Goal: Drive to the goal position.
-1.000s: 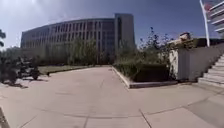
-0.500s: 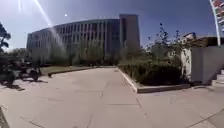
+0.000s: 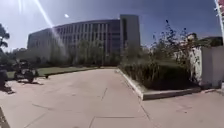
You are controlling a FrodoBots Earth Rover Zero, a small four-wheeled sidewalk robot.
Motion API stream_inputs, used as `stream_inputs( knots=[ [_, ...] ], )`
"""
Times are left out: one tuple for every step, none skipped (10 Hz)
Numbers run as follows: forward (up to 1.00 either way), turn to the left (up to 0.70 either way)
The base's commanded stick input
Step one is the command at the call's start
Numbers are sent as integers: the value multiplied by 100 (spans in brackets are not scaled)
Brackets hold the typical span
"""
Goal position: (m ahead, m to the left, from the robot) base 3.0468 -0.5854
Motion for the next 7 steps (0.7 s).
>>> stream_inputs(
  knots=[
    [70,-1],
    [70,-1],
    [70,-1],
    [70,-1],
    [70,-2],
    [70,-9],
    [70,-5]
  ],
)
